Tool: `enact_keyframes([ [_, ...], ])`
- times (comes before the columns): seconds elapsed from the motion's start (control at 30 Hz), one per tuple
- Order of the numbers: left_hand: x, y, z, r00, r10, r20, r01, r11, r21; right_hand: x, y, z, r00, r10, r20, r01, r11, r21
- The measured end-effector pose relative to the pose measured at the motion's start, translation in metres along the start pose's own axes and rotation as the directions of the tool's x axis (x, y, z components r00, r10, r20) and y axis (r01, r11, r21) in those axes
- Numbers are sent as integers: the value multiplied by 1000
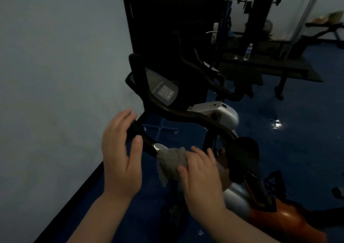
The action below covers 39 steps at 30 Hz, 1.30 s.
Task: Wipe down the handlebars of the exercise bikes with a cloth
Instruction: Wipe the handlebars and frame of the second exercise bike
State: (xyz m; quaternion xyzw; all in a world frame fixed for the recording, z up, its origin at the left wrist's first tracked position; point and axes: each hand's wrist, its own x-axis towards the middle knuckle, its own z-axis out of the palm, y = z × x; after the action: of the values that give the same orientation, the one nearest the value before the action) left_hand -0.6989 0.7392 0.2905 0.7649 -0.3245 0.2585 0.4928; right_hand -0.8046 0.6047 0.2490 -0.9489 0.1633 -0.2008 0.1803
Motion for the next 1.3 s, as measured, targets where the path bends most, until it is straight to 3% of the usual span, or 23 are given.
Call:
enact_keyframes([
  [0.2,-1,6,-4,969,-222,105,240,946,-219,25,-22,-5,979,-175,105,176,984,-3],
  [0.37,0,5,-19,929,-290,230,358,862,-360,47,-41,3,990,-122,75,124,992,-30],
  [0.47,4,6,-24,913,-309,265,400,803,-441,79,-69,8,955,-242,172,256,965,-64],
  [0.57,3,6,-26,906,-318,280,418,780,-465,71,-65,10,973,-224,59,221,974,45],
  [0.63,0,5,-26,910,-311,276,408,793,-452,55,-58,8,990,-144,12,143,989,23],
  [0.73,-4,3,-26,910,-314,271,407,799,-443,70,-57,7,974,-177,141,185,981,-50],
  [0.83,-4,3,-24,924,-303,235,378,820,-430,95,-76,2,981,-37,193,16,994,112],
  [0.93,-6,4,-19,930,-298,216,364,827,-429,75,-83,14,990,-131,-57,131,991,-5],
  [1.0,-9,5,-13,941,-284,183,335,849,-407,52,-74,12,987,-122,-101,118,992,-52],
  [1.1,-14,7,-4,973,-220,69,229,891,-392,32,-37,4,995,-97,14,98,992,-85],
  [1.17,-15,8,1,996,-81,45,91,945,-314,24,-4,-7,991,-99,88,105,992,-63],
  [1.23,-16,5,9,990,71,121,-44,977,-211,23,22,-19,978,-148,148,161,984,-81],
  [1.3,-16,-1,18,969,109,222,-93,992,-82,27,30,-26,977,-121,176,134,989,-63],
])
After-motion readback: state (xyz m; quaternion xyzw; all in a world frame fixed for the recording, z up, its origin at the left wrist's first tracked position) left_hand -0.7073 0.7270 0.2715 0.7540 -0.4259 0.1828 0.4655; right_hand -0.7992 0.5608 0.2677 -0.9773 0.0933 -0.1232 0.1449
